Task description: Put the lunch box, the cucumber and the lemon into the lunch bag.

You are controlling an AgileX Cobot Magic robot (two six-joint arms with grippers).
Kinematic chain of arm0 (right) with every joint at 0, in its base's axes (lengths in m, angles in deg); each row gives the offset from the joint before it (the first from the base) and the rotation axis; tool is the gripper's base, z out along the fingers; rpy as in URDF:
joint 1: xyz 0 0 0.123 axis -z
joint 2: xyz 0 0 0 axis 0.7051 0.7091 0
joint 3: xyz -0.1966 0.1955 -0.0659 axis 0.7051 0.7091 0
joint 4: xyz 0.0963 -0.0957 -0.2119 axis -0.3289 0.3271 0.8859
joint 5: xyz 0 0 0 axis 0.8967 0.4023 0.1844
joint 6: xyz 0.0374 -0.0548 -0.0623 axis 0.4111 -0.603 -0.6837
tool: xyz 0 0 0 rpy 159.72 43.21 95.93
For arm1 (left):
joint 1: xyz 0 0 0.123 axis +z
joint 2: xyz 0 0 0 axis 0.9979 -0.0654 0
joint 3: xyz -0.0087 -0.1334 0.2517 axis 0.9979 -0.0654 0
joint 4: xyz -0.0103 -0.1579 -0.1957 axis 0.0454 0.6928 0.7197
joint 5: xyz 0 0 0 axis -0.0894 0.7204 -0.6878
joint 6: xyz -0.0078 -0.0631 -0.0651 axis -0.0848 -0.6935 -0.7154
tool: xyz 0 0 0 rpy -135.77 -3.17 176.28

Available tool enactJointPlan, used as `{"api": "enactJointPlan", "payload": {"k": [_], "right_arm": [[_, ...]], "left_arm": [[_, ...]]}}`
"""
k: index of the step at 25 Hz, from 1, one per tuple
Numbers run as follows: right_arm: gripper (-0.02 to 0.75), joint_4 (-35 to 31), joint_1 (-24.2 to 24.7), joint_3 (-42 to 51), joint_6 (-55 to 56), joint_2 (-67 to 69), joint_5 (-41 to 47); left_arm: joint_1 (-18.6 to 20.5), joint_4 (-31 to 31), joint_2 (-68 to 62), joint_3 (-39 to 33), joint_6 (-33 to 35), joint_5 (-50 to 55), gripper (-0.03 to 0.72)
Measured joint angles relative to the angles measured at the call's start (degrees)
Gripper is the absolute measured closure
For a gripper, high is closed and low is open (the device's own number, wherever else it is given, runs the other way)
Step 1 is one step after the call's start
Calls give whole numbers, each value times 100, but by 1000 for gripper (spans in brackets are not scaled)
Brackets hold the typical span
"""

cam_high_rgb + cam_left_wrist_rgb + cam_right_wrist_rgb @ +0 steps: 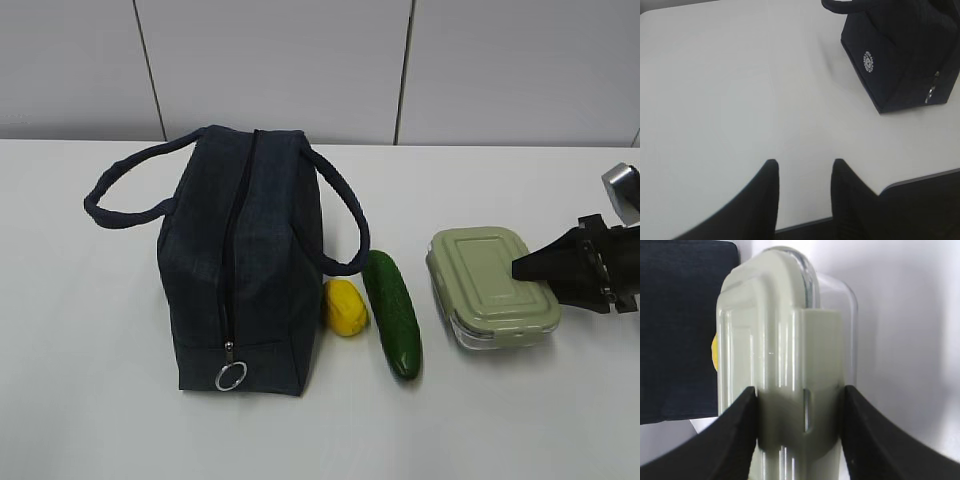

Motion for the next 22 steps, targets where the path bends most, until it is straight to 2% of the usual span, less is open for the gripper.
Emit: {"api": "enactJointPlan", "payload": {"k": [7,15,19,22], "right_arm": [[362,0,0,0,112,-119,0],[363,13,0,0,378,-742,0],[362,13,0,0,537,-1078,11],[362,13,0,25,678,-1363,34]], "left_arm": [[0,39,0,0,0,0,449],[0,541,-121,0,0,-9,449],[0,627,-553,0,0,-73,449],[0,985,-931,25,0,-431,448]]}}
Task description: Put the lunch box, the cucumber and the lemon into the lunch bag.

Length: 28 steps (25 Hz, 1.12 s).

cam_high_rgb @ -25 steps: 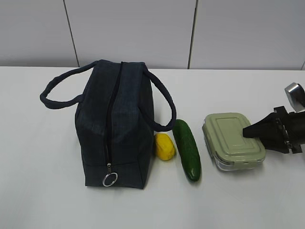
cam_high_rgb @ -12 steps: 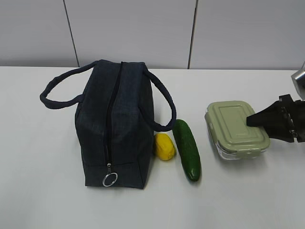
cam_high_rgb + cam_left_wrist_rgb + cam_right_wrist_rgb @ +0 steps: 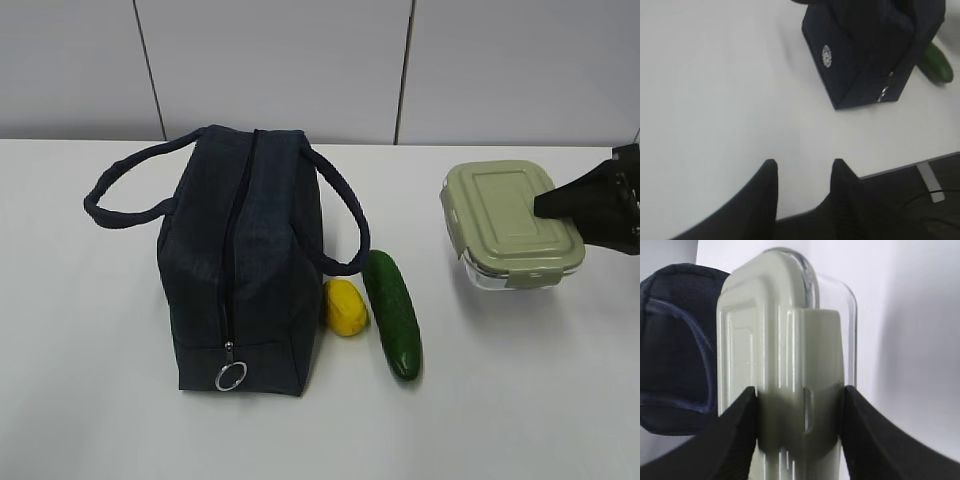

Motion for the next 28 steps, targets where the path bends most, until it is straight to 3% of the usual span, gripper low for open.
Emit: {"api": "enactJointPlan", "payload": {"k": [10,19,23,28], "right_arm": [[363,-54,0,12,527,-910,103],[363,-386,-13,34,841,-1424,140],[363,-490,-229,34,895,-1555,140],[363,-730,-666,34,906,-1575,160]], "left_arm": [[0,1219,-2000,559,52,-1242,398],[0,2096,-4281,1687,1007,-1362,365],[-5,2418,-5363,2237,1418,-1281,316],[-20,2695,-6322,2907,1764,-1053,307]]}}
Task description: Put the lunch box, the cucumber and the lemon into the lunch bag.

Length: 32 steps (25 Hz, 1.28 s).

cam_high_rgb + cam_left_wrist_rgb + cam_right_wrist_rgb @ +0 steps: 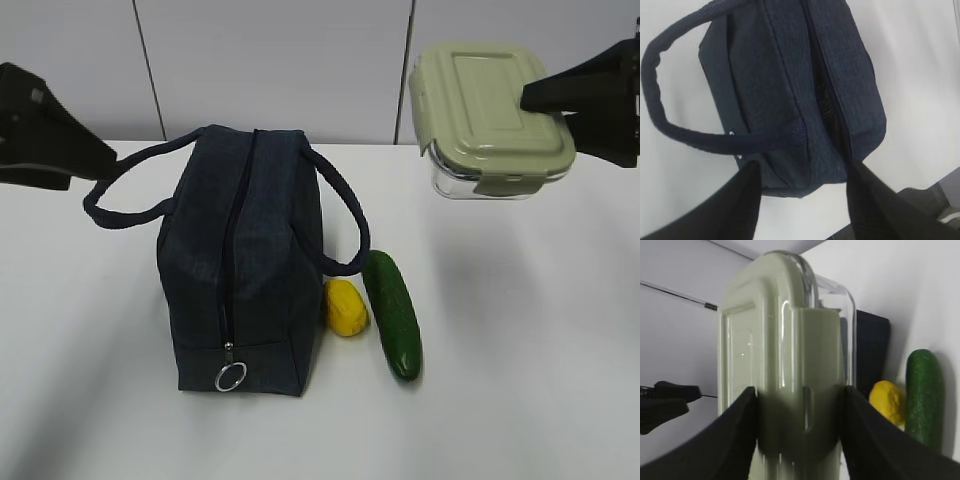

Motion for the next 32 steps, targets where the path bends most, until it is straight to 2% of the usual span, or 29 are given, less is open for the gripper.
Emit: {"api": "enactJointPlan", "payload": {"k": [7,13,25,27,32], "right_arm": [[363,-490,-573,-22,0,0,12],[363,-850,-919,-83,0,0,12],[363,-1066,-1051,-83,-10,0,0],[363,-1076,-1219,-83,-49,0,-23],[363,-1076,-1669,-83,-117,0,-23]], "left_arm": [[-14,335,-961,725,292,358,304],[-297,374,-1604,1030,390,299,304],[-322,338,-2744,1607,393,103,309],[-322,313,-2881,1617,393,103,341],[-322,314,-3009,1640,393,136,538]]}}
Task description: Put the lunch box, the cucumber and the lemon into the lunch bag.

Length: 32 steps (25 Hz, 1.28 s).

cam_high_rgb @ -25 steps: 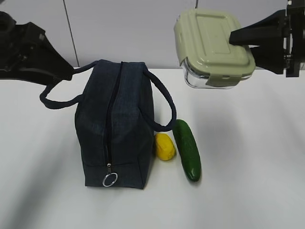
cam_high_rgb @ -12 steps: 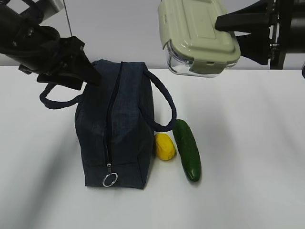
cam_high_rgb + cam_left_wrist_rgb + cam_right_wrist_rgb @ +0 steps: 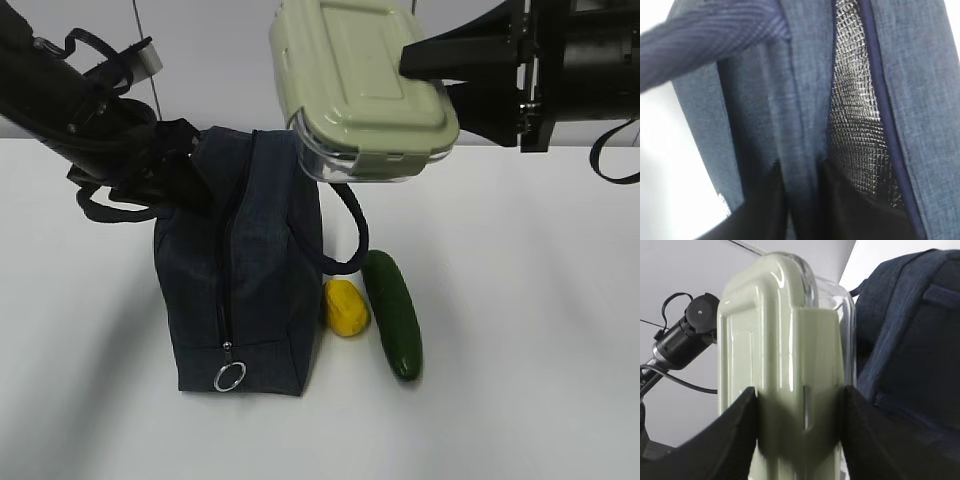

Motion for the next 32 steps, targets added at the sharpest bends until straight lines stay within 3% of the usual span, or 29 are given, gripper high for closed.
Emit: {"api": "enactJointPlan", "payload": {"k": [3,6,18,32], "right_arm": [[363,0,-248,0,-3,0,-52],[363,0,-476,0,-13,0,-273],[363,-898,-806,-10,-25,821,-779],[363,-776,-896,-42,-221,1127,-1241]], "left_arm": [[0,-34,-22,117,0,67,652],[-40,-46,-22,273,0,177,692],[-223,-12,-22,357,-68,295,697],[-190,32,111,385,-103,321,698]]}}
